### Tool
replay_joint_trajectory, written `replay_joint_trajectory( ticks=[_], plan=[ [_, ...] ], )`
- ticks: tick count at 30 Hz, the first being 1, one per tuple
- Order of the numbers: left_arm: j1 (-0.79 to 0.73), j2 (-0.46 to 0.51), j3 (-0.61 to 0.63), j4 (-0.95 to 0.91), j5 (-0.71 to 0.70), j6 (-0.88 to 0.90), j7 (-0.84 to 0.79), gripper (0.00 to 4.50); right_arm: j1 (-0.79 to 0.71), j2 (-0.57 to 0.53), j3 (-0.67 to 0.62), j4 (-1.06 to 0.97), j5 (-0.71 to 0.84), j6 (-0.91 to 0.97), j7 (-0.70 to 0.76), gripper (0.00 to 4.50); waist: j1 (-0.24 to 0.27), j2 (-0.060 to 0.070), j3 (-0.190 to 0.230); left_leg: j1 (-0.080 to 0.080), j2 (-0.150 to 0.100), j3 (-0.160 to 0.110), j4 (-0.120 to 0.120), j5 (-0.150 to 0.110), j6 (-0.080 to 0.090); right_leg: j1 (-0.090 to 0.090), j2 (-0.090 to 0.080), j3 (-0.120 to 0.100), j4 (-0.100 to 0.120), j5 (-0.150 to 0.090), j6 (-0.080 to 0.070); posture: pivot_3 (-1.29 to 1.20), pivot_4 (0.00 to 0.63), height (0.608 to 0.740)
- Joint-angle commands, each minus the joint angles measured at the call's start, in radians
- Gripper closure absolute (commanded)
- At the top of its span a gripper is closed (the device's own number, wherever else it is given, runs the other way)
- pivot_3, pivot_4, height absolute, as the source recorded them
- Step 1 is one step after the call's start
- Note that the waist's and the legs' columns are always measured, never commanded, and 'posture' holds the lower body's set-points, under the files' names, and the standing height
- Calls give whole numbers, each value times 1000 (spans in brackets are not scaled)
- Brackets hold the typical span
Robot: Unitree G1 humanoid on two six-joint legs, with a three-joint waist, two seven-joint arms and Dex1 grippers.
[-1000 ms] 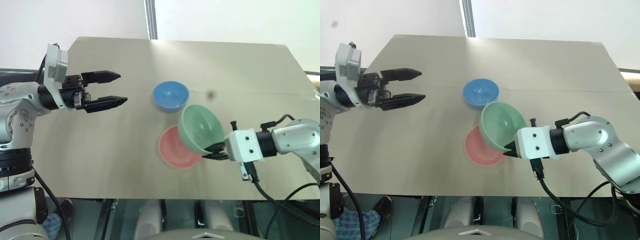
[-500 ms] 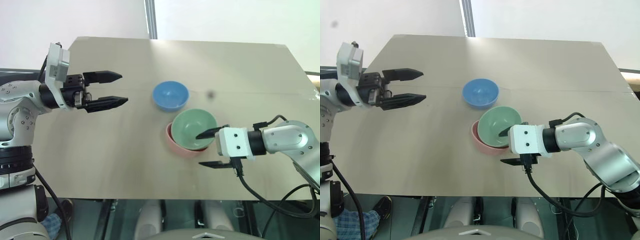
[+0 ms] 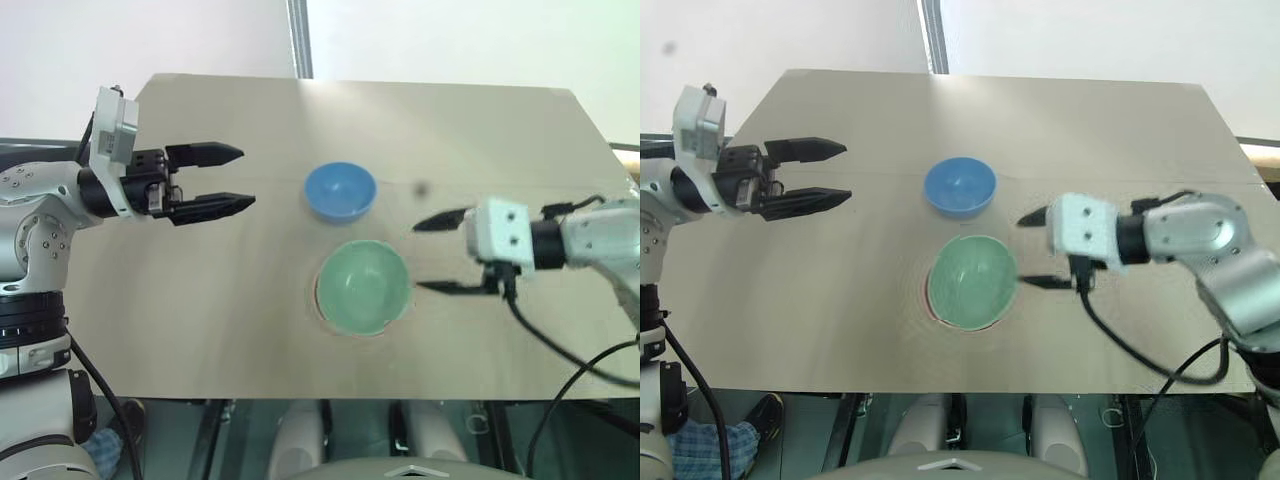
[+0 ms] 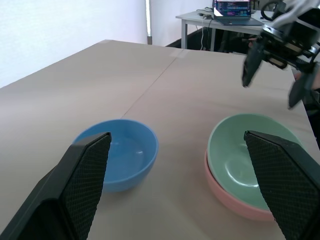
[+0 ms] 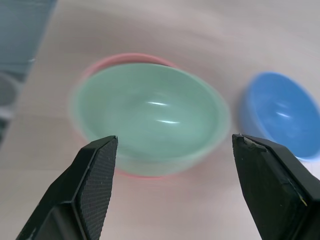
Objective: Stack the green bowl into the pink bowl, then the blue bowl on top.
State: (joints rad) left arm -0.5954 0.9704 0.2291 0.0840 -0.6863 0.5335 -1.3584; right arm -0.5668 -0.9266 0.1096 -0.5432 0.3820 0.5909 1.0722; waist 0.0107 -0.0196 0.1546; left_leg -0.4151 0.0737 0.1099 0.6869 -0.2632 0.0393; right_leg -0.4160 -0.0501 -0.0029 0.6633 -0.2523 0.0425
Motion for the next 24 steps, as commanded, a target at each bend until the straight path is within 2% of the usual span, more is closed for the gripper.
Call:
replay_joint_trajectory(
  ticks=[1, 6, 12, 24],
  plan=[
    [-22, 9, 19, -4, 5, -20, -5, 0, -90, 30, -15, 134, -63, -11, -71, 515, -3, 0, 0, 0, 0, 0, 0, 0, 0, 0, 0, 0, 0, 0, 0, 0, 150, 740],
    [-24, 3, 18, -7, 2, -19, -2, 0, -118, 84, 76, 225, -150, -75, -79, 515, 0, 0, 0, -1, 0, 1, -1, 1, -1, -1, 0, 0, 0, 0, 0, 0, 150, 740],
    [-10, 3, 29, -22, -6, -14, 4, 0, -187, 224, 230, 341, -261, -148, -82, 515, -6, 0, 0, -2, 0, 2, -1, 2, -3, -3, 0, 1, 0, 0, 0, 0, 150, 740],
    [73, 27, 102, -79, -24, 5, 41, 0, -272, 364, 249, 482, -331, -207, -105, 515, -16, 0, 0, -2, 0, 2, -1, 2, -3, -4, 0, 1, 1, 0, 0, 0, 150, 740]
  ],
)
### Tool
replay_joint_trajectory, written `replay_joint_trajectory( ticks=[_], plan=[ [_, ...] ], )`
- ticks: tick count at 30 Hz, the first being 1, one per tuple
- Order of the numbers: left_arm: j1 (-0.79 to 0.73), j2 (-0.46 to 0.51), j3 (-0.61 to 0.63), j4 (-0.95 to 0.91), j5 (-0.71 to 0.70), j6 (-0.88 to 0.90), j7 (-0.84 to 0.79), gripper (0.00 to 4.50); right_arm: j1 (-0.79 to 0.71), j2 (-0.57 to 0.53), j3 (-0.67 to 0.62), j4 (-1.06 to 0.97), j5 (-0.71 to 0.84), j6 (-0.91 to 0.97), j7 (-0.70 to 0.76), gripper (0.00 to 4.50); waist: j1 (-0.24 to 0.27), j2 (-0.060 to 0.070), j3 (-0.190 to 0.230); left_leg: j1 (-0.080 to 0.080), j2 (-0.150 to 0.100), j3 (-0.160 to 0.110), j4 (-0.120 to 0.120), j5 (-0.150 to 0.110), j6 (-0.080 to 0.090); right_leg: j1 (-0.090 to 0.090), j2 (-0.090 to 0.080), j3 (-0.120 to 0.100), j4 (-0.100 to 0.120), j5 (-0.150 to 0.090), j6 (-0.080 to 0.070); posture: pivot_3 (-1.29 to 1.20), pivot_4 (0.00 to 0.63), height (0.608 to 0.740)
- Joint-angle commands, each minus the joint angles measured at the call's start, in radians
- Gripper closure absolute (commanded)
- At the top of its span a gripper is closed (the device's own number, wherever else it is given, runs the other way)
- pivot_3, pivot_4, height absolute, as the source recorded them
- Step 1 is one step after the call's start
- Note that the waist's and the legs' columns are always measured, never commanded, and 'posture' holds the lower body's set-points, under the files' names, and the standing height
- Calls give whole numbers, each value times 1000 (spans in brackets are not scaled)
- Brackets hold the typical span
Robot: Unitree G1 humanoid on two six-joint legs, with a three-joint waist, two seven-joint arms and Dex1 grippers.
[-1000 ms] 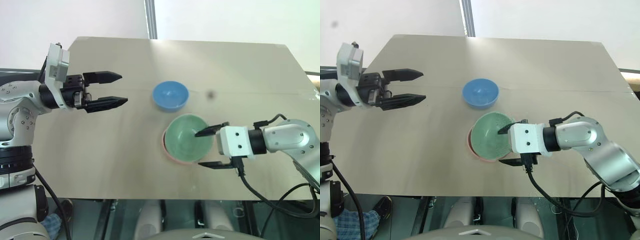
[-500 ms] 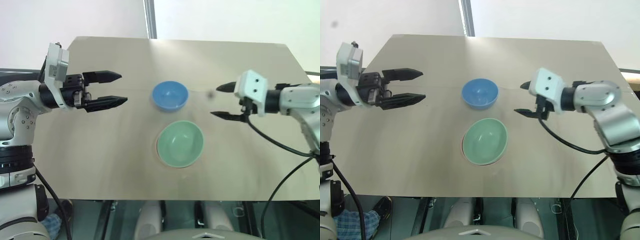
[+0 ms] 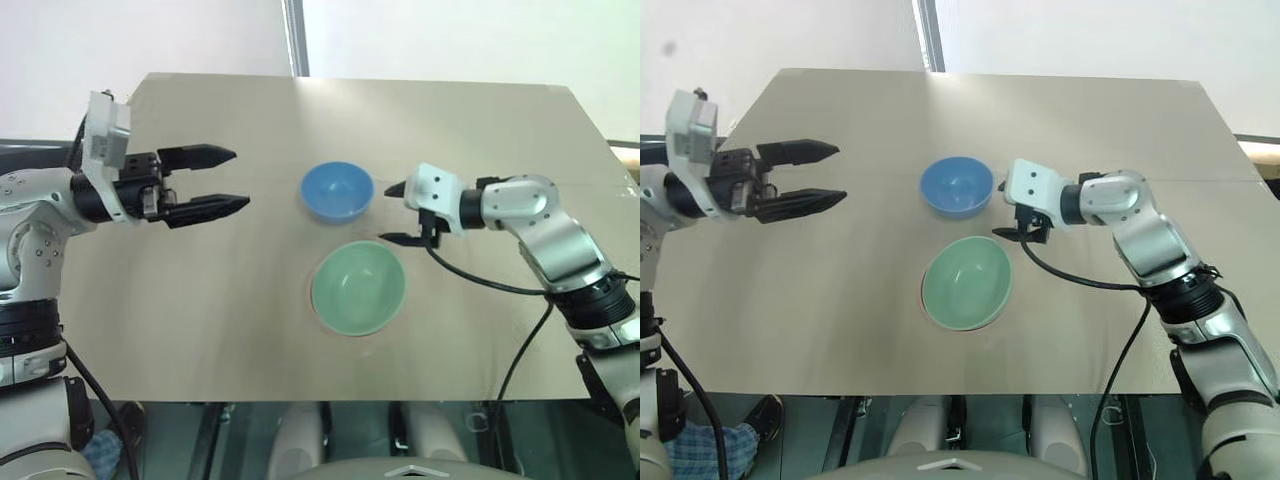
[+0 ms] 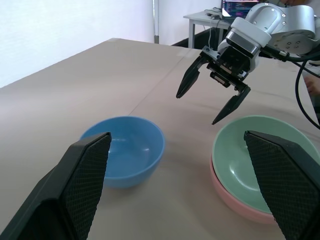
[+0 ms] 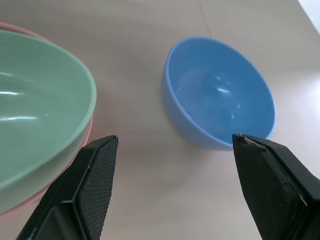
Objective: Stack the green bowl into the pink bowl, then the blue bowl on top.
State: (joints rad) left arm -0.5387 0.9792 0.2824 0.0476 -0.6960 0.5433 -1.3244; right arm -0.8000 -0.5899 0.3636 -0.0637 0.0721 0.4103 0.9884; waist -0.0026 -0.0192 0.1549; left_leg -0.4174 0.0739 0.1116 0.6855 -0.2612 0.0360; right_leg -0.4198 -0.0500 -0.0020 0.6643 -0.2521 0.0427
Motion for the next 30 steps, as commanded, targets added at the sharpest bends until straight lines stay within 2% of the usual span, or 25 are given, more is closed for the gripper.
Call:
replay_joint_trajectory(
  ticks=[1, 5, 11, 19, 22, 27, 29, 30],
  plan=[
    [24, 18, 52, -49, -15, -5, 11, 0, -42, 39, -9, 9, -23, -33, -23, 515, -6, 0, 0, 0, 0, 0, 0, 0, 0, 0, 0, 0, 0, 0, 0, 0, 150, 740],
    [43, 17, 64, -73, -27, 4, 23, 0, -28, 28, -102, -13, 87, 34, 32, 515, -6, 0, 0, 0, 0, 0, 0, 0, 0, 0, 0, 0, 0, 0, 0, 0, 150, 740],
    [63, 17, 75, -87, -34, 7, 32, 0, 42, -108, -270, -110, 280, 186, 134, 515, 6, 0, 0, 0, 0, 0, 0, 0, 0, 0, -1, 0, -1, 0, 0, 0, 150, 740],
    [59, 9, 64, -80, -28, -3, 26, 0, 108, -304, -421, -226, 538, 355, 305, 515, -1, 0, 0, 1, 0, 0, -1, -2, 3, 0, 0, 0, 0, 0, 0, 0, 150, 740],
    [54, 8, 58, -69, -23, -8, 23, 0, 100, -354, -448, -230, 594, 383, 340, 515, -1, 0, 0, 1, 0, 0, -1, -2, 4, 0, 0, 0, -1, 0, 0, 0, 150, 740],
    [57, 17, 22, -51, 20, -41, 2, 0, 88, -367, -447, -233, 632, 419, 311, 515, -5, 0, 0, 1, 0, 0, -1, -2, 4, 0, -1, 0, -1, 0, 0, 0, 150, 740],
    [56, 21, 9, -38, 45, -65, -5, 0, 93, -372, -445, -245, 644, 424, 310, 10, -5, 0, 0, 1, 0, 0, -1, -2, 4, 0, 0, 0, -1, 0, 0, 0, 150, 740],
    [49, 20, -2, -24, 64, -80, -3, 0, 93, -370, -445, -246, 644, 425, 300, 10, -5, 0, 0, 1, 0, 0, -1, -2, 4, 0, 0, 0, -1, 0, 0, 0, 150, 740]
  ],
)
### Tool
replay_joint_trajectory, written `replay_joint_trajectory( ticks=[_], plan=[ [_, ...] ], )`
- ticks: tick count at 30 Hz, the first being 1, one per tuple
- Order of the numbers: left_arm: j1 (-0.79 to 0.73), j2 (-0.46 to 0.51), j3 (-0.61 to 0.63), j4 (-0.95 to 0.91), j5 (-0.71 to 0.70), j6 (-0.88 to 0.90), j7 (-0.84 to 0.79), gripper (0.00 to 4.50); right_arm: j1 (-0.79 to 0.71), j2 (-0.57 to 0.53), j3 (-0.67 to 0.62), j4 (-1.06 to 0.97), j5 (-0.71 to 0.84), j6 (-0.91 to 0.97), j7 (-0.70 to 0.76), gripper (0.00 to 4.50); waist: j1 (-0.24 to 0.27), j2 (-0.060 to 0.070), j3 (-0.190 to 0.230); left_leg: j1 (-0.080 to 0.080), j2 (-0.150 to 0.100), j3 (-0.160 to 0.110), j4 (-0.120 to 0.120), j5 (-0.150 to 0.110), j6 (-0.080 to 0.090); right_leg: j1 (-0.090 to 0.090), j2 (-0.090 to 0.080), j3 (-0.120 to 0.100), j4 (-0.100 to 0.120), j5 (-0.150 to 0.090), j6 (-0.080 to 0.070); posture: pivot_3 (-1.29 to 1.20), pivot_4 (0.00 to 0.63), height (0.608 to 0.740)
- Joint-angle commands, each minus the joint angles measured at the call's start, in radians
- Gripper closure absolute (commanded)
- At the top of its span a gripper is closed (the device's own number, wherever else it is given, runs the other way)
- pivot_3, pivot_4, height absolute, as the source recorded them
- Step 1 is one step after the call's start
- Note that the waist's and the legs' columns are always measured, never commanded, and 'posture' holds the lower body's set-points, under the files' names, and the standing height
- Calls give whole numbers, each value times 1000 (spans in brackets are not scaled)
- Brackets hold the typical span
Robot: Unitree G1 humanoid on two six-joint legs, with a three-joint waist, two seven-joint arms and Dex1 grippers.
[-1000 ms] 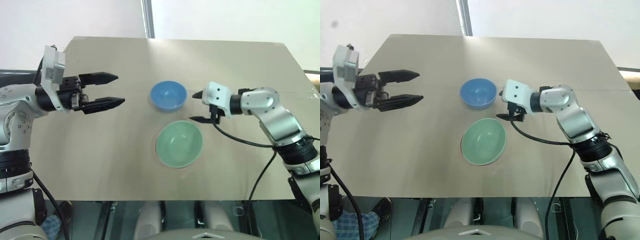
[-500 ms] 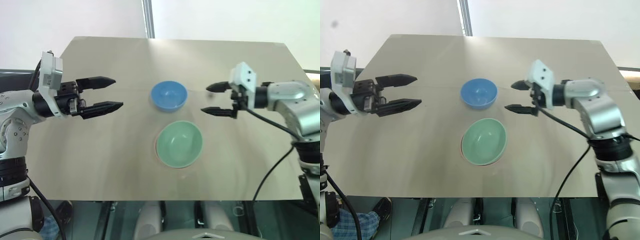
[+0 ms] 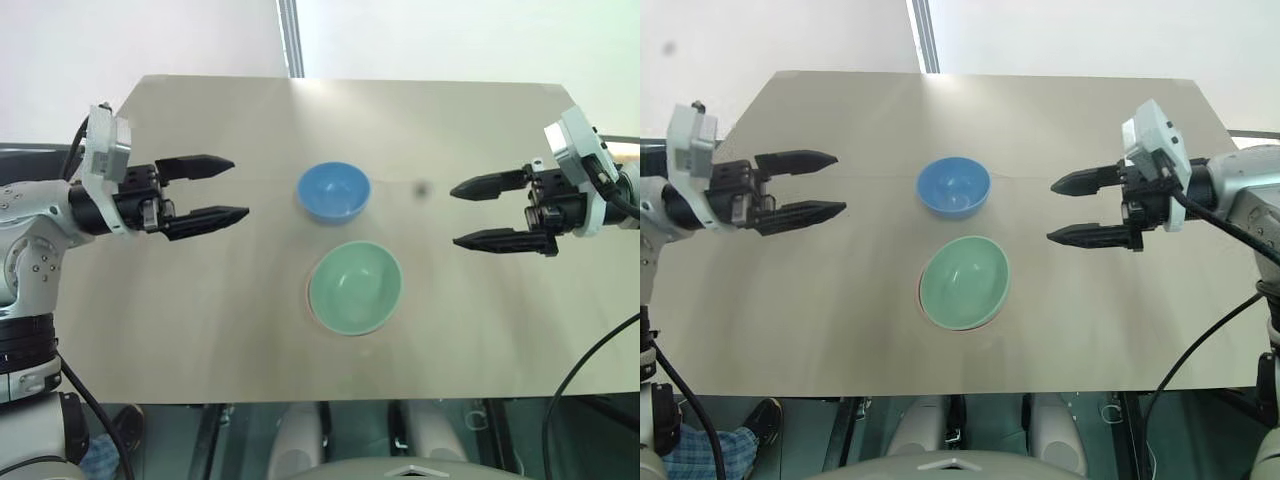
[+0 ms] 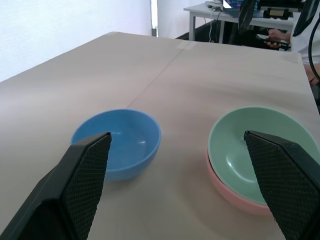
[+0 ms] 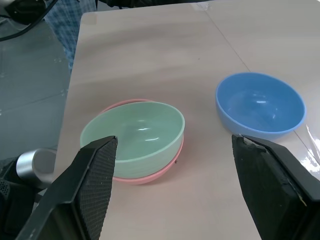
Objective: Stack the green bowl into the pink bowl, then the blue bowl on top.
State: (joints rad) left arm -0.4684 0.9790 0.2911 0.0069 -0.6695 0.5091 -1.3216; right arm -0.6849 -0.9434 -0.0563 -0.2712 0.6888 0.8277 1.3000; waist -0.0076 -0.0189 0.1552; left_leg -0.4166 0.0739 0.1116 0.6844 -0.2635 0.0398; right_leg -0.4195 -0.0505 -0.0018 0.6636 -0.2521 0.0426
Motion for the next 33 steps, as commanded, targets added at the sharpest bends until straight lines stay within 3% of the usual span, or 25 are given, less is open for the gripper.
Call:
replay_joint_trajectory(
  ticks=[1, 4, 9, 18, 27, 33],
  plan=[
    [-30, 19, -23, 30, 56, -58, -4, 0, -23, -18, -24, -39, 31, 16, -17, 10, 0, 0, 0, 0, 0, 0, 0, 0, 0, 0, 0, 0, 0, 0, 0, 0, 150, 740],
    [-45, 13, -53, 68, 110, -111, 0, 0, -16, -24, -22, -48, 30, 8, -21, 10, 0, 0, 0, 0, 0, 0, 0, 0, 0, 0, 0, 0, 0, 0, 0, 0, 150, 740],
    [-126, -28, -157, 213, 327, -328, 102, 0, -14, -17, -29, -57, 26, -4, -49, 10, 9, 0, 0, 0, 0, 0, 0, 0, 0, 0, 0, 0, 0, 0, 0, 0, 150, 740],
    [-388, -156, -398, 585, 662, -879, 138, 0, -31, -7, -12, -52, 31, -22, -59, 10, 25, 0, 0, -1, 0, 2, 1, 0, 0, 0, 0, 0, -1, 0, 0, 0, 150, 740],
    [-664, -323, -560, 964, 819, -1143, 77, 0, -27, -5, -28, -70, 46, -17, -81, 10, 21, -1, 0, -3, 0, 1, 1, 0, 0, -3, 1, 0, -1, 0, 0, 0, 150, 740],
    [-777, -371, -643, 1135, 947, -1226, 101, 0, -14, -7, -43, -90, 62, -13, -108, 10, 19, -1, 0, -12, 0, 1, 2, 0, 0, -11, 1, 1, 0, 1, 1, 0, 150, 740]
  ],
)
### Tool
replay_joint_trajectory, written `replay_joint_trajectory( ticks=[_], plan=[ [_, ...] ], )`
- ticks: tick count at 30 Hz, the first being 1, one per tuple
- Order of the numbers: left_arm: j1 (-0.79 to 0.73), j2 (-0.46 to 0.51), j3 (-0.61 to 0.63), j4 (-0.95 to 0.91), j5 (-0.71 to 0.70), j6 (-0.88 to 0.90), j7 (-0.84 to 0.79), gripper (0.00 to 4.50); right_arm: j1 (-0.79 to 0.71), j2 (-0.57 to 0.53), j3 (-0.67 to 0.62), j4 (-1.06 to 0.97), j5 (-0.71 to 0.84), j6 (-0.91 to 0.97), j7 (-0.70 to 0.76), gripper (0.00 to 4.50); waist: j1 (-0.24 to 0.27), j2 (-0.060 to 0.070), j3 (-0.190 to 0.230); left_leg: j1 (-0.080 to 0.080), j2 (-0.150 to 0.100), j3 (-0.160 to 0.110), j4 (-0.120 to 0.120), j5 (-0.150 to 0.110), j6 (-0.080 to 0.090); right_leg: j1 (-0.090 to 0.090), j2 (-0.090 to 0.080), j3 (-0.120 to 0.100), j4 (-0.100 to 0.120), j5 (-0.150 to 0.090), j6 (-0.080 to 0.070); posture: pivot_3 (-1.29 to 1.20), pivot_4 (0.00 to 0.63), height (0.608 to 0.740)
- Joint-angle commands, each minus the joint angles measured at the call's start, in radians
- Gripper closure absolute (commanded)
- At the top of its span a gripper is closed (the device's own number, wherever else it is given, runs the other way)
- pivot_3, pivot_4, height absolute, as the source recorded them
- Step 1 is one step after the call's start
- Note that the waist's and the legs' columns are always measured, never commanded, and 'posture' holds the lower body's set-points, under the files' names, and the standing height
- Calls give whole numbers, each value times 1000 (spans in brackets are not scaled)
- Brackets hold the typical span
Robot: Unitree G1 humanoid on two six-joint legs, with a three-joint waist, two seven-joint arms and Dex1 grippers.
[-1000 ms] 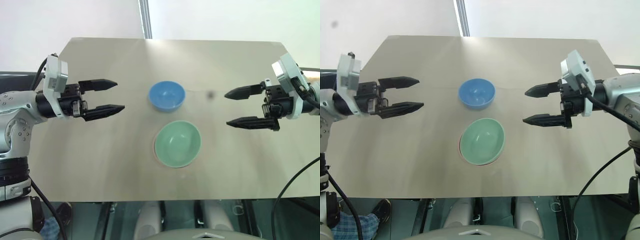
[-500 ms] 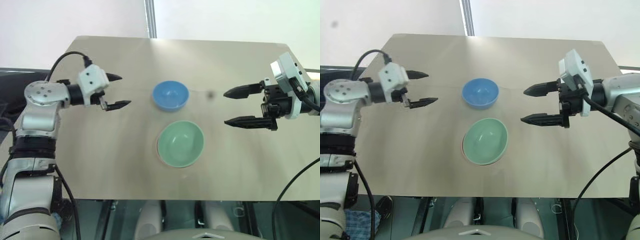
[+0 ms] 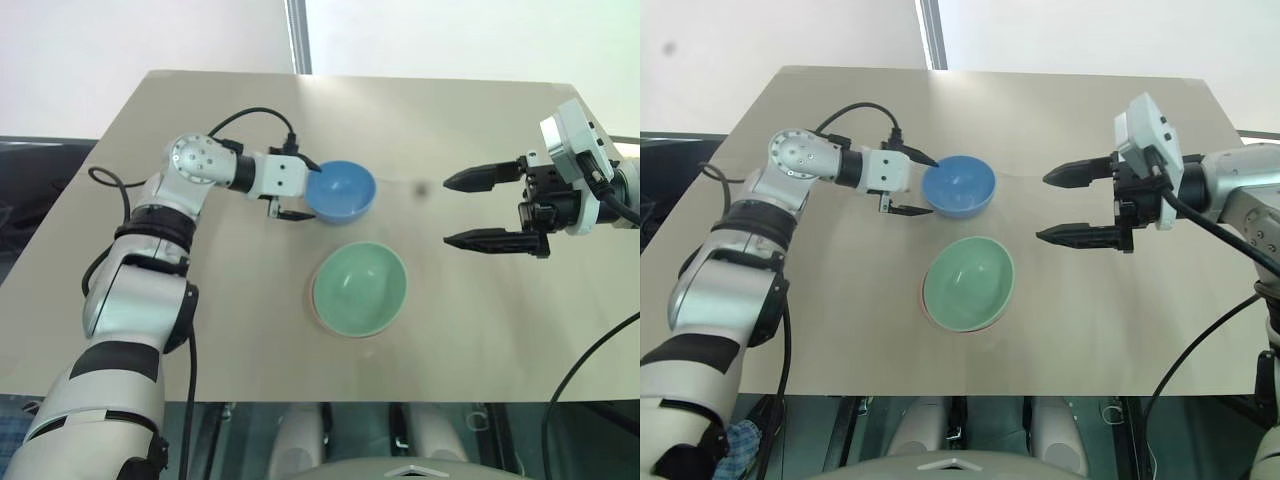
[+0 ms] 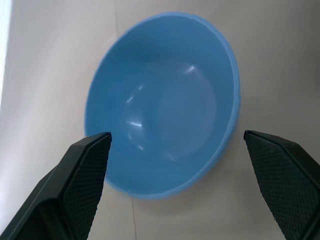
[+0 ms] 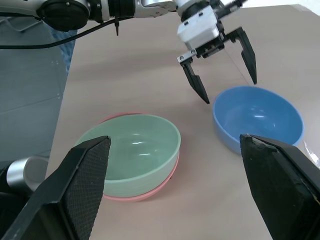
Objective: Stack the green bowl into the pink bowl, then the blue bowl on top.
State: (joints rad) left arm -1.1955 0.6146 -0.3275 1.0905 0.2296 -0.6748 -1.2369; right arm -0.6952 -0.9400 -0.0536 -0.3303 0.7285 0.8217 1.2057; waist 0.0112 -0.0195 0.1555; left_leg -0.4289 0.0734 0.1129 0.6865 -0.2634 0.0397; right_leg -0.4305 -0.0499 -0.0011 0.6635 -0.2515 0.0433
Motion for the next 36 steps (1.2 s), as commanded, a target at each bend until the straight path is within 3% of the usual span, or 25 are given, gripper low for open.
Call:
replay_joint_trajectory(
  ticks=[1, 14, 15, 17, 19, 20, 24, 33, 36],
  plan=[
    [-67, -16, -36, 68, 69, -39, 24, 0, -1, -12, -51, -35, 27, -5, -19, 10, 2, 0, 0, -3, 0, 0, 0, 1, -1, -3, 0, 0, 1, 0, 0, 0, 150, 740],
    [-91, -107, -84, 171, 195, -65, 154, 0, 13, -11, -77, -69, 82, 3, -81, 10, 1, 0, 0, -5, 0, -1, 1, 1, -2, -4, 0, -1, 1, 1, 1, 0, 150, 740],
    [-90, -110, -83, 174, 195, -62, 148, 550, 12, -12, -78, -68, 84, 3, -83, 0, 1, 0, 0, -5, 0, -1, 1, 1, -2, -4, 0, -1, 1, 1, 1, 0, 150, 740],
    [-90, -112, -83, 177, 201, -69, 153, 1180, 8, -12, -78, -65, 87, 4, -86, 0, 1, 0, 0, -5, 0, -1, 1, 1, -2, -4, 0, -1, 1, 1, 1, 0, 150, 740],
    [-90, -116, -79, 179, 206, -70, 166, 2351, 6, -12, -76, -63, 89, 2, -88, 0, 2, 0, 0, -5, 0, -1, 1, 1, -2, -4, 0, -1, 1, 1, 1, 0, 150, 740],
    [-90, -117, -75, 180, 204, -70, 164, 2552, 5, -12, -76, -62, 90, 2, -88, 0, 2, 0, 0, -5, 0, -1, 1, 1, -2, -4, 0, -1, 1, 1, 1, 0, 150, 740],
    [-88, -114, -65, 180, 194, -77, 151, 4438, 9, -13, -79, -65, 98, 0, -86, 0, 3, 0, 0, -5, 0, -1, 1, 1, -2, -4, 0, -1, 1, 1, 1, 0, 150, 740],
    [-94, -103, 6, 159, 103, -72, 45, 4438, 11, -20, -79, -60, 104, -5, -80, 0, 3, 0, 0, -5, 0, -1, 1, 2, -3, -4, 0, -1, 1, 1, 1, 0, 150, 740],
    [-120, -87, 61, 121, 13, -45, -83, 4438, 19, -26, -85, -63, 102, -7, -79, 0, 2, 0, 0, -5, 0, -1, 1, 2, -3, -4, 0, -1, 1, 1, 1, 0, 150, 740]
  ],
)
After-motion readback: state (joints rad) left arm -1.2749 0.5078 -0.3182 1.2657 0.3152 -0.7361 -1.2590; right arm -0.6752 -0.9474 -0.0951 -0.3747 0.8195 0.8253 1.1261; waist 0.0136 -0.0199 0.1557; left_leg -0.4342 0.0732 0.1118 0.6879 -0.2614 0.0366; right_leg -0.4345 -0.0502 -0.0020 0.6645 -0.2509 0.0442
